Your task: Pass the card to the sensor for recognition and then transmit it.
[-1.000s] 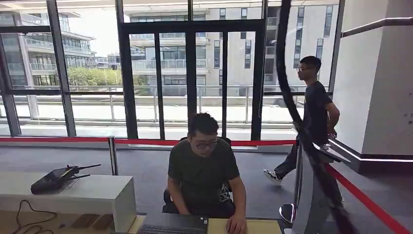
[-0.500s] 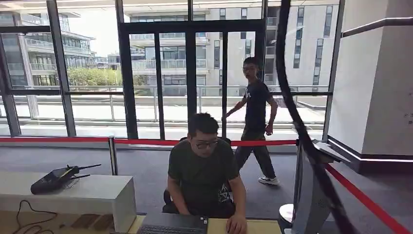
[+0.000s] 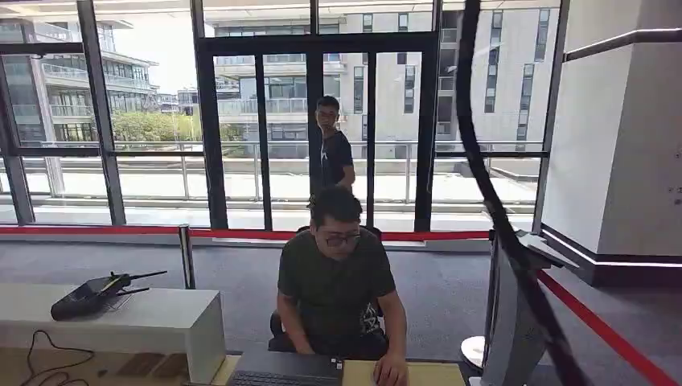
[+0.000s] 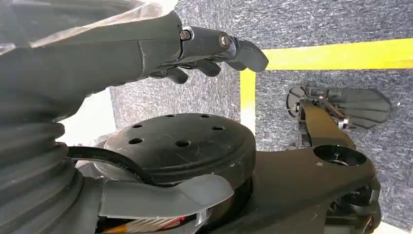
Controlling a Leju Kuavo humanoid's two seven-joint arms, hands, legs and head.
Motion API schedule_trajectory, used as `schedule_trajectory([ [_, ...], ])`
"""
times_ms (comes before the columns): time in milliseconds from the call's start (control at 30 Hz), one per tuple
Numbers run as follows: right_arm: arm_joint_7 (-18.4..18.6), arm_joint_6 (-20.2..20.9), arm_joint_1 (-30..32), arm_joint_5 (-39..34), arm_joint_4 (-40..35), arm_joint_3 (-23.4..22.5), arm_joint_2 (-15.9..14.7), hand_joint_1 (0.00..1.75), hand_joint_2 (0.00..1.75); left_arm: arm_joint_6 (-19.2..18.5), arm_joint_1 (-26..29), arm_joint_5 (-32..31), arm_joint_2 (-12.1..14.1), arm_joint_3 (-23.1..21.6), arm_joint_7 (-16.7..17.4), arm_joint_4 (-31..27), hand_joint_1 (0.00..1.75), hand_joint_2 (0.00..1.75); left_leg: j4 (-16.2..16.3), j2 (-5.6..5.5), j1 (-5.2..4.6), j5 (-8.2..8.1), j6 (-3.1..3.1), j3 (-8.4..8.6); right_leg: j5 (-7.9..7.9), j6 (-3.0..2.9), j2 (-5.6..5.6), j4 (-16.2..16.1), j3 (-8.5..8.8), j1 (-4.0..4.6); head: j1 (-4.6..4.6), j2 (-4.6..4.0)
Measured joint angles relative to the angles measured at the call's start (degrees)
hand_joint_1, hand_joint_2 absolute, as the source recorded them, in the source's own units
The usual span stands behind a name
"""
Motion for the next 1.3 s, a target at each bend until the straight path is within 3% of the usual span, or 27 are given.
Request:
schedule_trajectory([
  [33,0.2,0.0,0.0,0.0,0.0,0.0,0.0,1.75,1.75,0.0,0.0,0.0,0.0,0.0,0.0,0.0,0.00,1.75,0.0,0.00,0.00,0.00,0.00,0.00,0.00,0.00,0.00,0.0,0.00,0.00,0.00,0.00],
  [700,0.8,0.4,0.6,-0.1,0.0,-0.6,-1.5,1.75,1.75,-0.2,0.0,-0.1,0.0,0.0,0.2,0.0,0.00,1.75,0.0,0.02,0.00,0.00,0.00,0.01,0.00,0.00,0.00,0.0,0.00,0.00,0.00,0.00],
  [1300,-3.0,-1.7,0.9,-1.0,0.9,-1.5,0.1,1.75,1.75,3.9,-0.3,0.7,-1.0,0.0,1.0,0.0,0.00,1.75,0.0,0.04,0.01,0.00,0.00,0.03,0.00,-0.01,0.01,0.0,0.01,0.01,0.00,0.00],
])
